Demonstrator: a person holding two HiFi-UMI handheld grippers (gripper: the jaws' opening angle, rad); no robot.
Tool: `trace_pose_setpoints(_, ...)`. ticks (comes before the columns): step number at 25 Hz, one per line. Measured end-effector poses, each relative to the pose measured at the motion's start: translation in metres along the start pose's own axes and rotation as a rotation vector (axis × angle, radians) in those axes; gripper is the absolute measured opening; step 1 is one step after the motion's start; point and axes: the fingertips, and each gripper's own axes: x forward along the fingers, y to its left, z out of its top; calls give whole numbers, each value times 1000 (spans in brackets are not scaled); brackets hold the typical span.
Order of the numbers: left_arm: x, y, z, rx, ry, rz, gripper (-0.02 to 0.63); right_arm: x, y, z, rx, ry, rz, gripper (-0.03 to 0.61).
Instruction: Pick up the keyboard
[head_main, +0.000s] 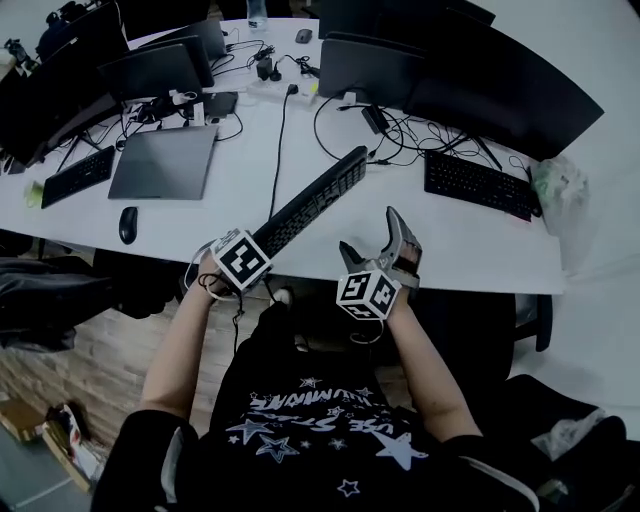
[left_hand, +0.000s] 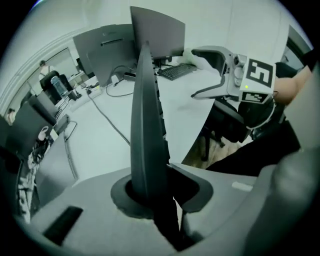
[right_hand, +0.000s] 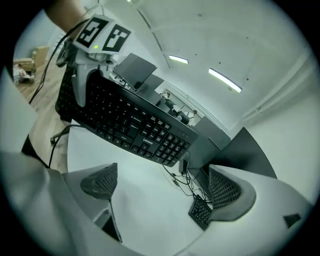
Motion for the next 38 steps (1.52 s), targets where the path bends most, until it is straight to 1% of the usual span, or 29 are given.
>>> trace_pose_setpoints(2, -5, -10, -5, -82, -56, 25, 89, -8, -5, 4, 53, -31, 7, 572)
trace_pose_setpoints(4, -14, -17, -6, -141, -116, 61, 89, -15, -8, 9, 108, -61, 23, 572)
trace_pose_setpoints(6, -27, -23, -10, -197, -157, 92, 89, -22, -8, 15, 160, -87, 52, 571)
trace_pose_setpoints(8, -37, -34, -16, -254, -198, 95, 89, -29, -6, 19, 196, -93, 81, 567)
trace_pose_setpoints(9, -41, -41, -18, -286, -223, 87, 89, -32, -4, 19, 201, -84, 87, 541)
trace_pose_setpoints(10, -44, -48, -20, -319, -250, 79, 89, -34, -3, 19, 201, -72, 88, 469)
trace_pose_setpoints(11, -46, -54, -22, -349, -275, 78, 89, -36, -1, 19, 204, -66, 88, 377)
trace_pose_setpoints(12, -48, -57, -26, -375, -297, 85, 89, -38, 2, 19, 214, -65, 92, 329)
trace_pose_setpoints(14, -49, -64, -36, -427, -331, 95, 91, -41, 9, 22, 242, -72, 115, 291)
trace_pose_setpoints(15, -50, -70, -40, -456, -349, 85, 91, -43, 13, 23, 252, -77, 126, 266)
trace_pose_setpoints(17, -52, -82, -48, -511, -384, 52, 91, -47, 21, 26, 260, -91, 137, 197)
trace_pose_setpoints(18, -53, -88, -53, -533, -397, 42, 91, -49, 24, 29, 263, -99, 138, 149)
trace_pose_setpoints(20, -55, -99, -67, -570, -416, 36, 91, -54, 31, 34, 271, -111, 137, 86)
trace_pose_setpoints(21, -56, -104, -75, -585, -423, 37, 92, -57, 35, 36, 273, -113, 133, 37)
trace_pose_setpoints(22, -56, -110, -83, -598, -431, 39, 92, -60, 39, 38, 273, -114, 131, 9)
trace_pose_setpoints(25, -62, -128, -108, -628, -462, 52, 92, -74, 52, 44, 278, -115, 129, 8)
trace_pose_setpoints(31, -79, -171, -162, -689, -519, 73, 92, -124, 62, 61, 283, -160, 39, 7)
trace_pose_setpoints(38, -103, -225, -210, -719, -580, 93, 94, -188, 94, 63, 272, -160, 45, 6)
